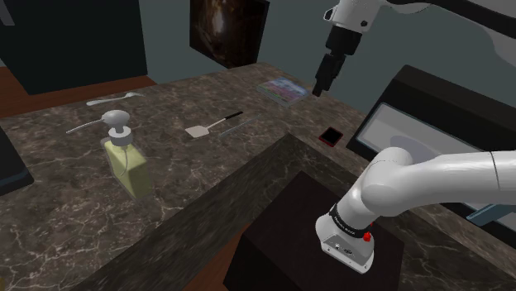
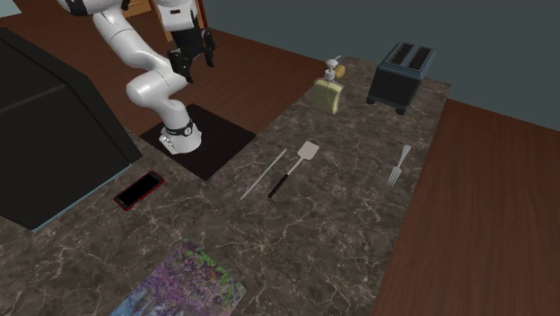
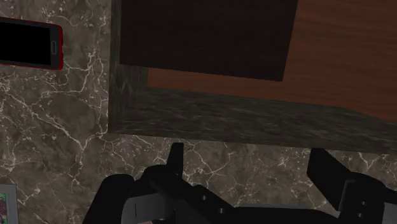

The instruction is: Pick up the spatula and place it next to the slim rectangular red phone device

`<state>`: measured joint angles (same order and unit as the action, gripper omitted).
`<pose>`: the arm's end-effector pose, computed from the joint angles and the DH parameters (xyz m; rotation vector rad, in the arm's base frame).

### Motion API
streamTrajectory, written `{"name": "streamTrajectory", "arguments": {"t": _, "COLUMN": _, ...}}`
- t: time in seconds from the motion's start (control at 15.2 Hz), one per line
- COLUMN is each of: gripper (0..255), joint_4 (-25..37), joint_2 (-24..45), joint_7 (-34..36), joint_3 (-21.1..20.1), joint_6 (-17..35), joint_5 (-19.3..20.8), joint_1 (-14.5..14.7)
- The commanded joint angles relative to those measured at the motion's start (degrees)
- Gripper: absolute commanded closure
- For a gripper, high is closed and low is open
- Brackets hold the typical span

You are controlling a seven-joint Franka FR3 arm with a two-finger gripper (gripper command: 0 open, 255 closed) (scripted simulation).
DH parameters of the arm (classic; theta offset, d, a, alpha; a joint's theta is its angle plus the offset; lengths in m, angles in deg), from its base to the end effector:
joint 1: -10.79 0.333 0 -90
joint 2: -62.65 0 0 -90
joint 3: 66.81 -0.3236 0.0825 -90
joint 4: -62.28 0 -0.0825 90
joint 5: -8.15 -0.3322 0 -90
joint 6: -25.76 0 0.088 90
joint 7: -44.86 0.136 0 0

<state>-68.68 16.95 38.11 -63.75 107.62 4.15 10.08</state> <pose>0.2299 -0.0109 0.5871 -3.0262 -0.1167 0.0768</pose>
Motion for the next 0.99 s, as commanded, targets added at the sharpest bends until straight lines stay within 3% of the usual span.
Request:
{"name": "streamTrajectory", "arguments": {"t": 0.0, "gripper": 0, "joint_4": 0.0, "joint_2": 0.0, "joint_7": 0.0, "joint_3": 0.0, "joint_6": 0.0, "joint_5": 0.0, "joint_1": 0.0}}
{"name": "streamTrajectory", "arguments": {"t": 0.46, "gripper": 0, "joint_4": -0.42, "joint_2": 10.98, "joint_7": -18.72, "joint_3": 5.44, "joint_6": 11.06, "joint_5": 5.12, "joint_1": 4.72}}
{"name": "streamTrajectory", "arguments": {"t": 0.92, "gripper": 0, "joint_4": 2.96, "joint_2": 24.35, "joint_7": -36.24, "joint_3": 9.17, "joint_6": 21.4, "joint_5": 7.29, "joint_1": 9.16}}
